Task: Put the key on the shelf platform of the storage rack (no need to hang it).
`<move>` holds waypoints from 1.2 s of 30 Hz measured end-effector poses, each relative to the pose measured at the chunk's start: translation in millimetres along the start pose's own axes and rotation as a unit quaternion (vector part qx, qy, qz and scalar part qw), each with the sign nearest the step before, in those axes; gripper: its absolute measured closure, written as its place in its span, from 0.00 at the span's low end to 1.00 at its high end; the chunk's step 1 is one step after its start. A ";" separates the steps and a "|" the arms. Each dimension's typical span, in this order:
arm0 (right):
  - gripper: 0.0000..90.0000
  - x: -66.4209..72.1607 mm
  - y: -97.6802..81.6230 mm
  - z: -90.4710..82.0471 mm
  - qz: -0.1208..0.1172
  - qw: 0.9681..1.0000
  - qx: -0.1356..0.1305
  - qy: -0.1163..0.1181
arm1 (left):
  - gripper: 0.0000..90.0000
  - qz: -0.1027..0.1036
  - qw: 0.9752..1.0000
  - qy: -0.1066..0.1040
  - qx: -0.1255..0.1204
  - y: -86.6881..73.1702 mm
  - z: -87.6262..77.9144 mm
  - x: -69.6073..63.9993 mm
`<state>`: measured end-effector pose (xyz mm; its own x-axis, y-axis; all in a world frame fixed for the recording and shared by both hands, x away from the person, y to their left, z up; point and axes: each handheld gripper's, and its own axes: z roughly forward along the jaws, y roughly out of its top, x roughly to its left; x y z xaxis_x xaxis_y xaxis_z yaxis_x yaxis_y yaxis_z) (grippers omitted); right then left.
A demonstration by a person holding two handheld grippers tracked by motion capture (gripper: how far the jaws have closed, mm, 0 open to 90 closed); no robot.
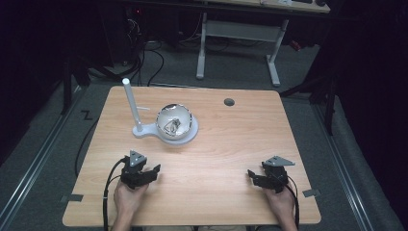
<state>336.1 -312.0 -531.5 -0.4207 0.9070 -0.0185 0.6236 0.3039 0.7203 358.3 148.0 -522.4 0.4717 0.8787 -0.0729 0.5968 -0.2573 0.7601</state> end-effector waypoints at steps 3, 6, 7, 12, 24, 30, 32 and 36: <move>0.33 0.0 0.0 0.0 0.000 1.000 0.000 0.000 | 0.44 0.001 1.000 0.002 0.002 -0.3 1.9 -0.8; 0.33 0.1 0.0 0.0 0.001 1.000 0.000 0.000 | 0.44 0.005 1.000 0.005 0.003 -0.3 5.5 -2.6; 0.33 0.1 0.0 0.0 0.001 1.000 0.000 0.000 | 0.44 0.005 1.000 0.005 0.003 -0.3 5.5 -2.6; 0.33 0.1 0.0 0.0 0.001 1.000 0.000 0.000 | 0.44 0.011 1.000 0.012 0.005 -0.3 10.3 -3.9; 0.33 0.1 0.0 0.0 0.001 1.000 0.000 0.000 | 0.44 0.024 0.999 0.024 0.008 -1.5 15.8 -6.0; 0.33 0.0 0.0 0.0 0.000 1.000 0.000 0.000 | 0.44 0.026 0.999 0.026 0.011 -2.4 18.4 -6.6; 0.33 0.0 0.0 0.0 0.001 1.000 0.000 0.000 | 0.44 0.025 0.999 0.026 0.010 -2.4 18.9 -6.5; 0.33 0.0 0.0 0.0 0.000 1.000 0.000 0.000 | 0.43 0.022 0.999 0.026 0.008 -2.6 19.4 -6.7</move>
<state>336.1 -312.0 -531.5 -0.4207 0.9070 -0.0182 0.6237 0.3038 0.7202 366.2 135.1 -536.5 0.4646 0.8855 -0.0056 0.5863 -0.3029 0.7513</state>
